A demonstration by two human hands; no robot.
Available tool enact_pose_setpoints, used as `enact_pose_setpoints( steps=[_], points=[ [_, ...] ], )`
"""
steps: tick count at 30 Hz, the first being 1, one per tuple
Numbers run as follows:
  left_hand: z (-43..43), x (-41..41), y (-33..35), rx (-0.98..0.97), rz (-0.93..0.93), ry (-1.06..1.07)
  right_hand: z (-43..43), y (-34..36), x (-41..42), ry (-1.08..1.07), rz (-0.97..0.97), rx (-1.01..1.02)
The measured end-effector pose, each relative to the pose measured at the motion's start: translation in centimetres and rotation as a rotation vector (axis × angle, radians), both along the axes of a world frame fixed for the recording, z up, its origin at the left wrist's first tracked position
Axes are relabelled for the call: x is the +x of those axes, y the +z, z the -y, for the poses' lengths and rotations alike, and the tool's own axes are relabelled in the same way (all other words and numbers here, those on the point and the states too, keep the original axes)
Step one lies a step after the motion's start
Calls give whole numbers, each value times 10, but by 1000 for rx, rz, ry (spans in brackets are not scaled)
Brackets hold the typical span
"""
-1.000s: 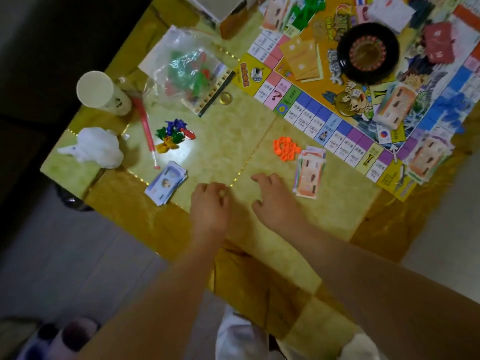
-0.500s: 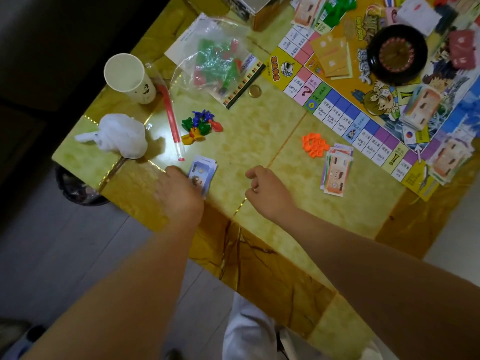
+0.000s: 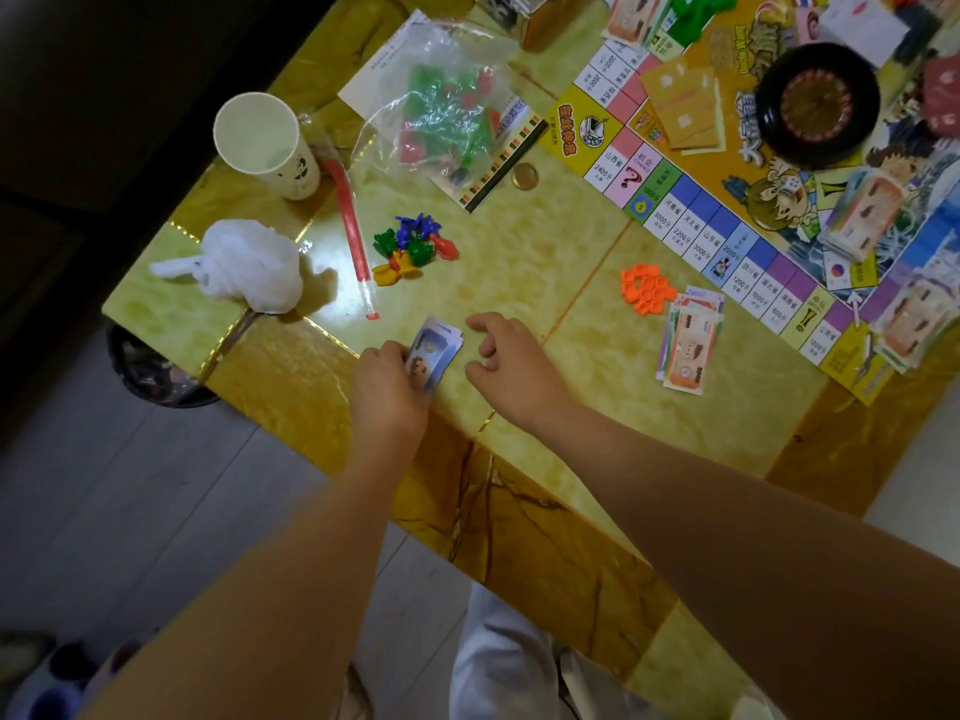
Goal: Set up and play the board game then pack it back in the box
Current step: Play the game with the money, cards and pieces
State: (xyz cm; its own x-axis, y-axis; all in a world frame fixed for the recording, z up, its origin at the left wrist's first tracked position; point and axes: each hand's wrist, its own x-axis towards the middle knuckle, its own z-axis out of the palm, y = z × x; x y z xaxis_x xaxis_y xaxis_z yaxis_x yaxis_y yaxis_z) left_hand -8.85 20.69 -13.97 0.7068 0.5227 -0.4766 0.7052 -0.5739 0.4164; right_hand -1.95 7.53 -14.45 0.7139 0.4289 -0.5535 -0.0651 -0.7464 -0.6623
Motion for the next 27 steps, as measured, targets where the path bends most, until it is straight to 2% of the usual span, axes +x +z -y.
enact_pose_setpoints(
  steps=[6, 10, 14, 18, 22, 27],
  points=[
    [13, 3, 8, -606, 102, 246, 4, 10, 4, -264, -210, 128],
    [43, 19, 24, -850, 137, 323, 30, 27, 20, -445, -334, 240],
    [73, 39, 39, -981, 79, 361, 62, 45, 34, -465, -388, 289],
    [105, 54, 49, -1092, 4, 400, 97, 51, 44, -533, -396, 248],
    [130, 64, 46, -996, -30, 274, 130, 47, 48, -598, -330, 137],
    [154, 75, 44, -987, -36, 369, 160, 50, 56, -649, -329, 152]
  ],
)
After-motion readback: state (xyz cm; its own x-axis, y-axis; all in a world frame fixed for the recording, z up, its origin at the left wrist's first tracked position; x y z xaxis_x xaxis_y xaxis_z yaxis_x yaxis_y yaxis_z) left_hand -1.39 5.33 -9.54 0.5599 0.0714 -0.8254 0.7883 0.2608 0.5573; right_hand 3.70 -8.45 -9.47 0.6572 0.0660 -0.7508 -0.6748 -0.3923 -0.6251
